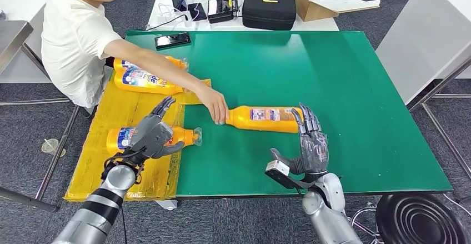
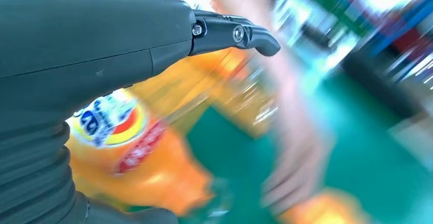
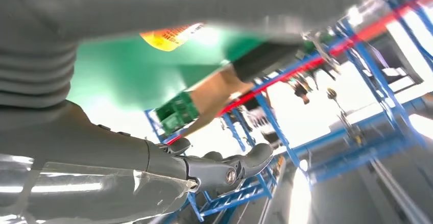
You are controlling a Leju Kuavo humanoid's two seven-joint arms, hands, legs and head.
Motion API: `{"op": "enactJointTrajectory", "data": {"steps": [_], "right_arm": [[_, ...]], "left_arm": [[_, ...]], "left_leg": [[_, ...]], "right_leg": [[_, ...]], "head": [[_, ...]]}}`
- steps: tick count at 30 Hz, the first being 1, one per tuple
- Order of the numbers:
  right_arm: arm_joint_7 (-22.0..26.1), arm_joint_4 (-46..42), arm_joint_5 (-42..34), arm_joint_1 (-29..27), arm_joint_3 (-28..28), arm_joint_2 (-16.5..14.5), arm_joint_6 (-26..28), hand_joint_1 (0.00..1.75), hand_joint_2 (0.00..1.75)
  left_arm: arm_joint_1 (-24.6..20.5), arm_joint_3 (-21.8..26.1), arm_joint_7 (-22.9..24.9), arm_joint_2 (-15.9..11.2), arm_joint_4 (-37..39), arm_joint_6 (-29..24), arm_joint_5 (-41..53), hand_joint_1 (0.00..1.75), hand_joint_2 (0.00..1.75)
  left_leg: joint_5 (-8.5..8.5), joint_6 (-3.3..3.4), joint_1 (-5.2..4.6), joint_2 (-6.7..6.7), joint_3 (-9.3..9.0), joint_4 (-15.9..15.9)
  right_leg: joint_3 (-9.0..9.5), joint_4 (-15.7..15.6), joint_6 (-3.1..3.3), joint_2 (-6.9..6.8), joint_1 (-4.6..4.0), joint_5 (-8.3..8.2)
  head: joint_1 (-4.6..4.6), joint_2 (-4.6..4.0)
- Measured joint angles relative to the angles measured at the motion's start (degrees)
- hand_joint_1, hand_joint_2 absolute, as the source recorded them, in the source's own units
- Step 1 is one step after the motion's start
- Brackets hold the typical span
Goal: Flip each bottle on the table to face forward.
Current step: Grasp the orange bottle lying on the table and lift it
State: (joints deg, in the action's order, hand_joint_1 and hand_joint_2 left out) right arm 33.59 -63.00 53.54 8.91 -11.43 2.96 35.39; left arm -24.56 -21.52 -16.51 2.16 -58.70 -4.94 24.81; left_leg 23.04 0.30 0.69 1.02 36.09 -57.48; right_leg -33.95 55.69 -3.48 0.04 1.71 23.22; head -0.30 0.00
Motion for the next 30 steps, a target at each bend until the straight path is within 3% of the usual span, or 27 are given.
{"op": "enactJointTrajectory", "data": {"steps": [5,10,19,30], "right_arm": [[-6.23,3.25,3.16,0.59,0.00,2.82,-0.80,0.00,1.75],[-7.49,5.05,3.65,1.11,-0.01,4.39,-1.10,0.00,1.75],[-10.28,8.83,4.06,3.02,-1.05,6.09,-7.88,0.00,1.75],[-10.48,19.35,6.60,11.71,-5.44,6.61,-13.50,0.00,1.75]], "left_arm": [[7.79,-2.50,-1.77,1.03,-14.20,-5.70,-2.85,0.00,1.75],[11.44,-4.26,-2.21,1.21,-21.09,-6.63,-3.32,0.00,1.75],[13.46,-5.78,-3.60,1.23,-26.61,-9.63,-4.55,0.00,1.75],[11.86,-8.06,-3.10,2.16,-26.84,-6.12,-8.62,0.00,1.75]], "left_leg": [[0.04,0.02,-0.04,0.04,0.07,0.00],[0.03,0.01,-0.04,0.04,0.08,0.00],[0.01,0.00,-0.02,0.05,0.08,0.01],[-0.02,0.01,-0.03,0.04,0.07,-0.01]], "right_leg": [[-0.04,-0.02,-0.01,-0.01,0.03,0.01],[-0.06,-0.02,0.00,0.00,-0.01,0.01],[-0.05,0.00,0.00,-0.01,0.01,0.01],[-0.05,0.00,-0.02,0.00,0.00,-0.02]], "head": [[0.02,0.00],[0.02,0.00],[0.00,0.00],[-0.01,0.00]]}}
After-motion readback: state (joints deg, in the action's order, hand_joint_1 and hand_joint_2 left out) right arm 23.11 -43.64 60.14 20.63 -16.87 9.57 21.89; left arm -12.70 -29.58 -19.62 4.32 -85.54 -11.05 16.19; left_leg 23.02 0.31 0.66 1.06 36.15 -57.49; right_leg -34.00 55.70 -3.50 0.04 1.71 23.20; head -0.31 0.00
